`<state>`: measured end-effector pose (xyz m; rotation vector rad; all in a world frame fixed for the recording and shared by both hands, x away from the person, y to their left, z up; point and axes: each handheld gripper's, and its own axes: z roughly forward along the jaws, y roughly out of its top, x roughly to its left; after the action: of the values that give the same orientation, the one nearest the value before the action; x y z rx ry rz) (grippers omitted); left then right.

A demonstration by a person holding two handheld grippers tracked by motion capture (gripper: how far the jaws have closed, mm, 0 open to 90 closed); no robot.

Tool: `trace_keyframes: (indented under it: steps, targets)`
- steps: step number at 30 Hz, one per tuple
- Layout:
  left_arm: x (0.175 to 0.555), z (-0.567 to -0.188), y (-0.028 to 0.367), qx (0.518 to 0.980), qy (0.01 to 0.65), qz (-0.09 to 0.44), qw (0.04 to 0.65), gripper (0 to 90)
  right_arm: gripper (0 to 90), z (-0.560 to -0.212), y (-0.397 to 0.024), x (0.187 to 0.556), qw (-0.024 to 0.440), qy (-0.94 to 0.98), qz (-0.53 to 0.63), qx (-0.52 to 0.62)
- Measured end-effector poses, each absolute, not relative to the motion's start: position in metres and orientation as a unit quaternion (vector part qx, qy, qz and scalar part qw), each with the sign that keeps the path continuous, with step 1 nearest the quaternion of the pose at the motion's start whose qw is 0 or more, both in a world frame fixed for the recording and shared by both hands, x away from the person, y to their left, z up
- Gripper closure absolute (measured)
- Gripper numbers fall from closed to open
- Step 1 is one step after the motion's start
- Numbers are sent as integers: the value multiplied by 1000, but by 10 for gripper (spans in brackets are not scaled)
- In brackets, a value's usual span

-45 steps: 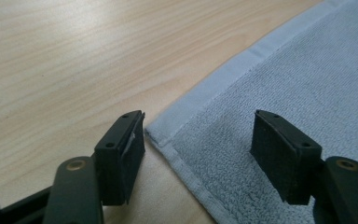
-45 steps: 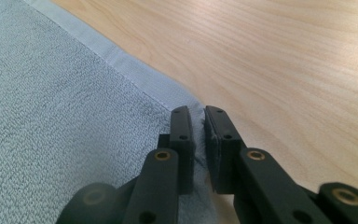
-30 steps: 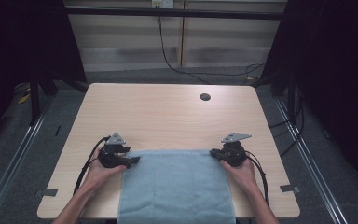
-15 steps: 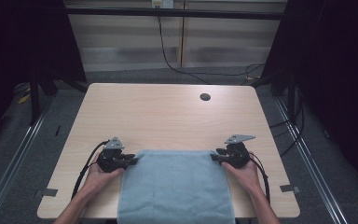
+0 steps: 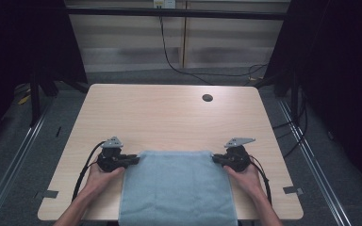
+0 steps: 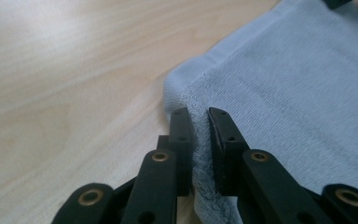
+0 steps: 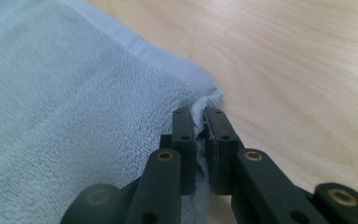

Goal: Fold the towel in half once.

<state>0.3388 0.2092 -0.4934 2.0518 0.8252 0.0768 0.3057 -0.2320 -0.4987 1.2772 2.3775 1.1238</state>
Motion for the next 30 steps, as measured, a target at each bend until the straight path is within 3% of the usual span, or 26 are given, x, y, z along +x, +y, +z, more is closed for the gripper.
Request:
trace_keyframes:
  steps: [9, 21, 30]
  targets:
    - [354, -451, 207, 800, 326, 43, 502, 818, 850, -455, -239, 314, 121, 760, 465, 438]
    - [382, -403, 210, 795, 321, 80, 509, 817, 850, -394, -251, 346, 150, 716, 524, 436]
    - [401, -377, 204, 759, 345, 88, 545, 818, 851, -354, -253, 371, 157, 711, 532, 432]
